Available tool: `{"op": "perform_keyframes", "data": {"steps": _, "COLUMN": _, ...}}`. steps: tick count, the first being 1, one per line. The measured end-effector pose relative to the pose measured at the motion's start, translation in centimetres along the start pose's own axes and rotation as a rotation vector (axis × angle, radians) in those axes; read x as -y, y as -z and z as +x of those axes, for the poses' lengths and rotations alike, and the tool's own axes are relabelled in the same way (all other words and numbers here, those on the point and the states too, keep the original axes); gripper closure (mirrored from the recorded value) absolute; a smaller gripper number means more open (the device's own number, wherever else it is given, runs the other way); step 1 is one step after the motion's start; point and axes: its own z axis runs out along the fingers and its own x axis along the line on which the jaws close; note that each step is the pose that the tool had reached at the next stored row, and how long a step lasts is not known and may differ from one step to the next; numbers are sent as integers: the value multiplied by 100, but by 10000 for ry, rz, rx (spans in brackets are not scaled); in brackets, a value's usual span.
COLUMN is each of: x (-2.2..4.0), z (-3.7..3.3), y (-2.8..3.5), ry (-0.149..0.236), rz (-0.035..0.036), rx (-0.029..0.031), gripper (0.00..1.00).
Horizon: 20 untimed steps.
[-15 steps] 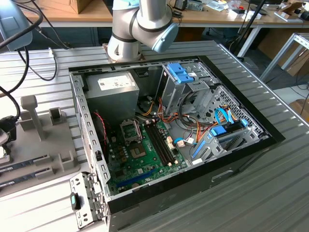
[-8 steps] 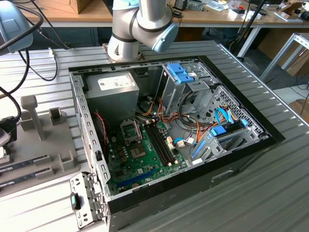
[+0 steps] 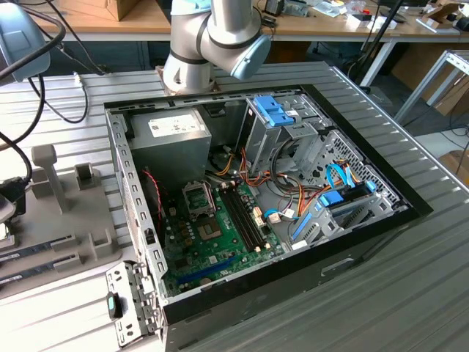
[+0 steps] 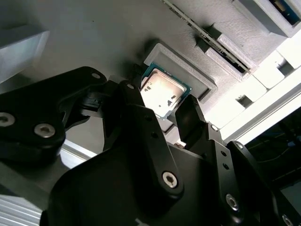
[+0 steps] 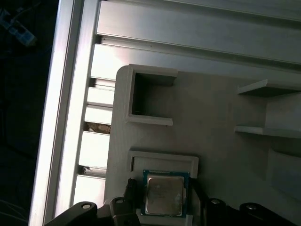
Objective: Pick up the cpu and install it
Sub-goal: 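Pick up the cpu and move it towards the insertion slot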
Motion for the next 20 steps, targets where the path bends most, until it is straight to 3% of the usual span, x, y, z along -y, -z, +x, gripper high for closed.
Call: {"op": "perform_keyframes", "data": {"steps": 20, "x": -25, "z": -3, "y": 7, "ry": -1, "rz": 0, "rx": -1, "gripper": 44}}
